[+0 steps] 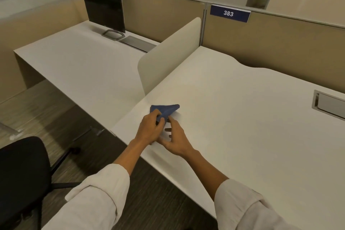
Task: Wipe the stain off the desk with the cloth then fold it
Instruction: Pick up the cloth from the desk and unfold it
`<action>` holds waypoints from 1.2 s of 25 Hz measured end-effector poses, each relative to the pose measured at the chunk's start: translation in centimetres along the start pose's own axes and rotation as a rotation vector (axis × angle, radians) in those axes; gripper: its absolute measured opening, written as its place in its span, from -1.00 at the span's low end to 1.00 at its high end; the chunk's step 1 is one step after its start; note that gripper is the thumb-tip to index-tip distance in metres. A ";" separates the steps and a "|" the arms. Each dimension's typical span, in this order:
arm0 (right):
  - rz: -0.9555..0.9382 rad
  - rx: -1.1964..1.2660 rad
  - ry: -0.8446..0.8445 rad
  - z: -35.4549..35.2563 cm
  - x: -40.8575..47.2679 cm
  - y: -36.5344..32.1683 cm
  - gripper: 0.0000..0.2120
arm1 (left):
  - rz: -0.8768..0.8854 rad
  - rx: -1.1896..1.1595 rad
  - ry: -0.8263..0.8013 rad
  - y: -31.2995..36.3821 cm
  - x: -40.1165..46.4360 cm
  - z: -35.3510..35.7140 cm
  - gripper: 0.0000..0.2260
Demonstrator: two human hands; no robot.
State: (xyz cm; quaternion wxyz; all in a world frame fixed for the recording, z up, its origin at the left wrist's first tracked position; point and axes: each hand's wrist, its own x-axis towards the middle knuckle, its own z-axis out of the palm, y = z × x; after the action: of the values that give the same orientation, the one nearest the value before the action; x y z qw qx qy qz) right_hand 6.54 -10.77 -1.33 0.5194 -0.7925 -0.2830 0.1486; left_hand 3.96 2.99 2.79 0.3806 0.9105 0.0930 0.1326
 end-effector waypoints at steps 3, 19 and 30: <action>0.025 0.165 0.188 -1.4 -1.4 -1.9 -0.48 | -0.145 -0.313 0.043 3.1 1.2 1.1 -0.92; 0.146 0.330 0.696 -19.1 -21.5 -3.1 -0.80 | -0.083 -0.884 -0.758 20.5 -3.6 11.3 -0.79; 0.342 0.170 1.031 -27.2 -39.5 -5.9 -0.67 | 0.071 -0.681 -1.415 34.3 -13.1 18.7 -0.81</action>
State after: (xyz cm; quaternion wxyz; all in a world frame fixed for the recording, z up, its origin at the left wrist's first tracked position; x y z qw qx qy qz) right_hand -12.25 -52.91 13.00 0.6213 -0.7526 0.1538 -0.1545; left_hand -0.31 -36.80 12.56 0.6029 0.6142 -0.2465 -0.4455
